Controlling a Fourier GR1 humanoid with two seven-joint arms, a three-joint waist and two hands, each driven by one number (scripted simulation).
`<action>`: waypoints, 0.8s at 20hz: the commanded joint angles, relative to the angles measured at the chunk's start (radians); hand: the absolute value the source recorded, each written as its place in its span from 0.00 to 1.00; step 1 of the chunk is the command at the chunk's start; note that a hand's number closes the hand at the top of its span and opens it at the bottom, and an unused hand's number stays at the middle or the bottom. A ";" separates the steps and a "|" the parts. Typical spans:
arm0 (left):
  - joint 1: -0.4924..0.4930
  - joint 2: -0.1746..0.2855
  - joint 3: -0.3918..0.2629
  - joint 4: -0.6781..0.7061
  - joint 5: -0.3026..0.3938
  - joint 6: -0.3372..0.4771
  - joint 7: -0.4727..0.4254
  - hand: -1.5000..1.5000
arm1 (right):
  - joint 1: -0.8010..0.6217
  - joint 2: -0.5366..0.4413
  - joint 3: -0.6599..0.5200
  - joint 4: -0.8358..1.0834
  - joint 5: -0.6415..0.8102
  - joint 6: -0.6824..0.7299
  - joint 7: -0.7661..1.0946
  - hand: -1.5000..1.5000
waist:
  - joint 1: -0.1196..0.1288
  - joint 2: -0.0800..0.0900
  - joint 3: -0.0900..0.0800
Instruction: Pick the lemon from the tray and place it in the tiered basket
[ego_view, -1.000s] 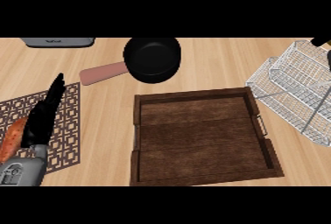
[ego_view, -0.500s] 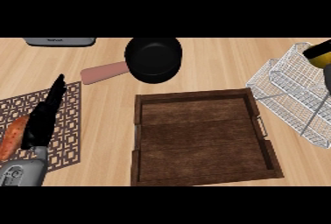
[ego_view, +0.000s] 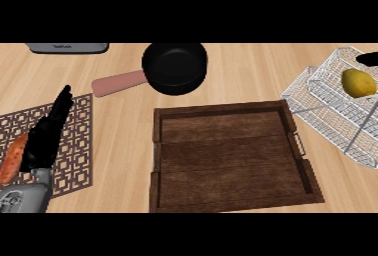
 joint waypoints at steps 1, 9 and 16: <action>0.030 -0.011 0.002 -0.001 -0.015 0.004 -0.032 0.50 | 0.046 -0.010 0.004 -0.150 0.027 -0.018 0.060 0.00 | -0.005 0.001 0.005; -0.004 0.004 0.035 -0.007 -0.004 -0.003 0.026 0.50 | 0.184 -0.012 -0.100 -0.567 -0.041 0.206 0.268 0.00 | -0.033 -0.008 0.004; 0.049 -0.005 0.033 -0.040 -0.012 0.003 0.014 0.50 | 0.467 0.063 -0.248 -0.996 -0.191 0.356 0.284 0.00 | -0.050 -0.012 0.005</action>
